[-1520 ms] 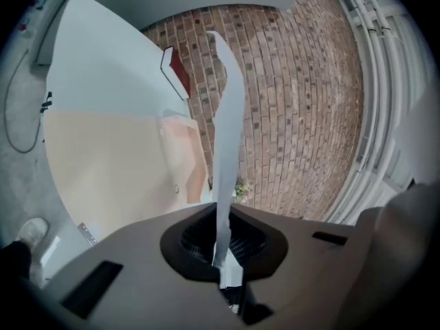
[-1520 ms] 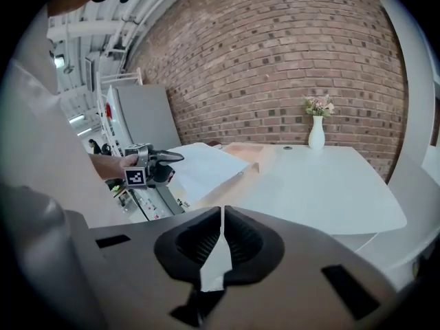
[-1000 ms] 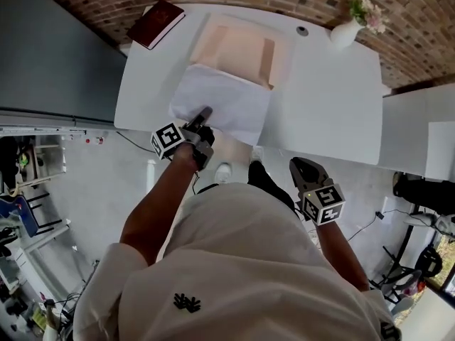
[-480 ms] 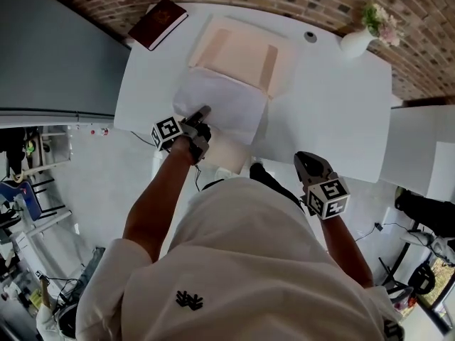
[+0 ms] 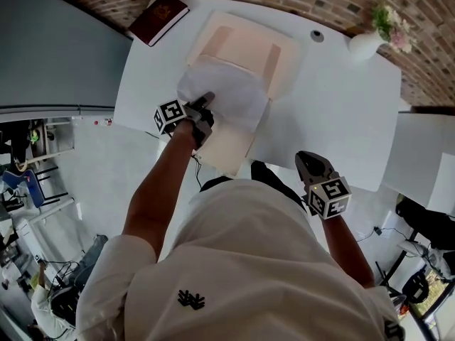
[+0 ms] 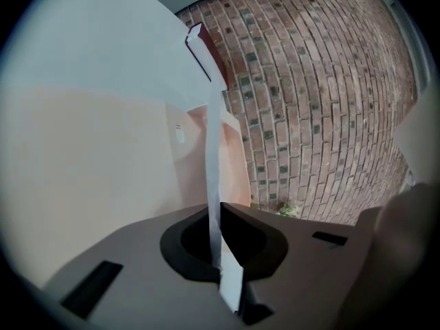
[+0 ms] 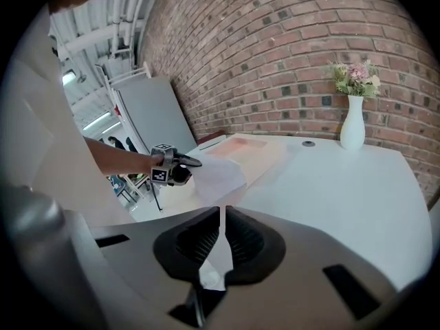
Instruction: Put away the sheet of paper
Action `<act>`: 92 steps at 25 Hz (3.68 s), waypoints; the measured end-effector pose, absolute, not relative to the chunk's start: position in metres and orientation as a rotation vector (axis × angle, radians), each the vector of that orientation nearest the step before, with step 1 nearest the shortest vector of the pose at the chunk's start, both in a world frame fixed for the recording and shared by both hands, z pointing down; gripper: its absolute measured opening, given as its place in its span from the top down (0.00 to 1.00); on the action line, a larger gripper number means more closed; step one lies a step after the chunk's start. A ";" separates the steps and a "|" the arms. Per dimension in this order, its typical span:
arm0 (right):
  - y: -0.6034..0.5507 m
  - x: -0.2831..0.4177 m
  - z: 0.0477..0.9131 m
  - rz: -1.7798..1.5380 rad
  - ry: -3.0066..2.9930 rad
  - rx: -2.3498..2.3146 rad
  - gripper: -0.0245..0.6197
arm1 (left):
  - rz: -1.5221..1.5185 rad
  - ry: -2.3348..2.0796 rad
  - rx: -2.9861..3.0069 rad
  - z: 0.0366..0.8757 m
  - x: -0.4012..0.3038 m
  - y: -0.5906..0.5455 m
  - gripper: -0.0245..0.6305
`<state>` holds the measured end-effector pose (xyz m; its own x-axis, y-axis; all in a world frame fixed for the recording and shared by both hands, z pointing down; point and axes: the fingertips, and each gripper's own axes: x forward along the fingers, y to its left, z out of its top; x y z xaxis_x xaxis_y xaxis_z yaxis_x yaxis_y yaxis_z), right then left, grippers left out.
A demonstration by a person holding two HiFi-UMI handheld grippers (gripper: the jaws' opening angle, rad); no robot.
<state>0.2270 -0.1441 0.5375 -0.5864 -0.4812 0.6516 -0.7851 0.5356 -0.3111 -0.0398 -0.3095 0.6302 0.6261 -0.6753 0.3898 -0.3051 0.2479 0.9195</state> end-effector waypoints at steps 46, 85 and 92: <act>-0.215 0.288 0.591 0.972 -2.293 0.817 0.89 | 0.132 -1.304 1.469 0.668 0.016 -0.451 0.92; -0.191 0.233 0.568 0.870 -2.390 0.754 0.89 | 0.229 -1.316 1.564 0.611 -0.013 -0.364 0.57; -0.172 0.191 0.547 0.767 -2.413 0.730 0.89 | 0.173 -1.268 1.662 0.576 -0.035 -0.317 0.57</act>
<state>0.1914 -0.1722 0.5471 -0.7307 -0.3345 0.5952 -0.6166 0.6975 -0.3650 -0.0346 -0.3174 0.5761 0.4403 -0.6486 0.6209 -0.7912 0.0466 0.6098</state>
